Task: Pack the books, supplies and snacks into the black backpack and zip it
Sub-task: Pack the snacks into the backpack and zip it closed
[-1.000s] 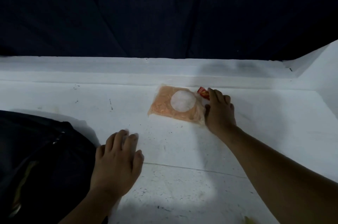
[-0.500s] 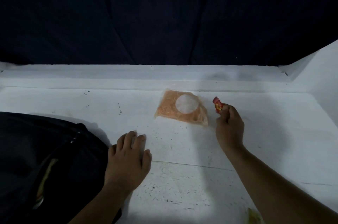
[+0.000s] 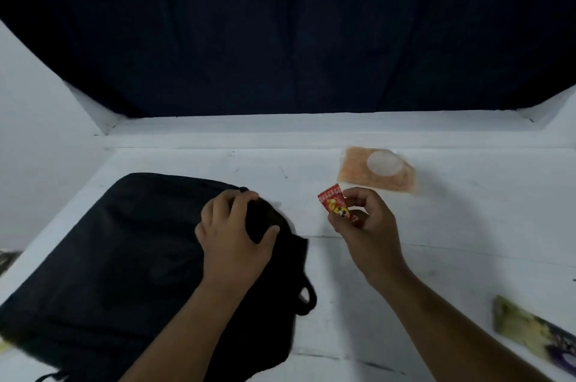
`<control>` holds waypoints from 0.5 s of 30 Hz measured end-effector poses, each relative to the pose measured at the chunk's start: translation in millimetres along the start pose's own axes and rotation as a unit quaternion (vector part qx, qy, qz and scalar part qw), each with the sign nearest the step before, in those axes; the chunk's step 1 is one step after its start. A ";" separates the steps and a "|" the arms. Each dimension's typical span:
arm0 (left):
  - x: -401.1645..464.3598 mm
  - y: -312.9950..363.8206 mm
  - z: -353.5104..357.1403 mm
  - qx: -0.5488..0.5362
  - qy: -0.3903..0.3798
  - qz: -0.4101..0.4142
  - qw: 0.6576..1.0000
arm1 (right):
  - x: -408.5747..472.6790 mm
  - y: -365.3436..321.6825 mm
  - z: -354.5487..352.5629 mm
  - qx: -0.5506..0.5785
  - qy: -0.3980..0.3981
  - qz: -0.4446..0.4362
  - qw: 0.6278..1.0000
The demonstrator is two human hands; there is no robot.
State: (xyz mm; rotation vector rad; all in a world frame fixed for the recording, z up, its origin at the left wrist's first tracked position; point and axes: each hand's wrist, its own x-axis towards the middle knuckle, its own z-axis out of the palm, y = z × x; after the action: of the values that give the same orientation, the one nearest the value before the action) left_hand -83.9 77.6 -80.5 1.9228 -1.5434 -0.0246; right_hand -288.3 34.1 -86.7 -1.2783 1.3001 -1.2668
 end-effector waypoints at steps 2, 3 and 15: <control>-2.1 -23.7 -18.1 0.091 -0.059 -0.041 0.993 | -15.6 -7.5 22.9 -0.002 -0.022 -0.009 1.000; -3.3 -35.4 -26.2 0.120 -0.084 -0.053 0.988 | -23.1 -10.6 34.0 -0.003 -0.032 -0.013 0.999; -1.8 -101.7 -101.2 -0.099 -0.033 -0.043 0.994 | -81.7 -17.2 139.3 -0.103 -0.162 -0.001 0.981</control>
State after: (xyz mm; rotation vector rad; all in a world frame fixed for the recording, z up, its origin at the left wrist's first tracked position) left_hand 44.2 135.8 -53.0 1.8450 -1.4429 -0.2710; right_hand -142.5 105.6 -86.0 -1.5575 1.2142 -0.8939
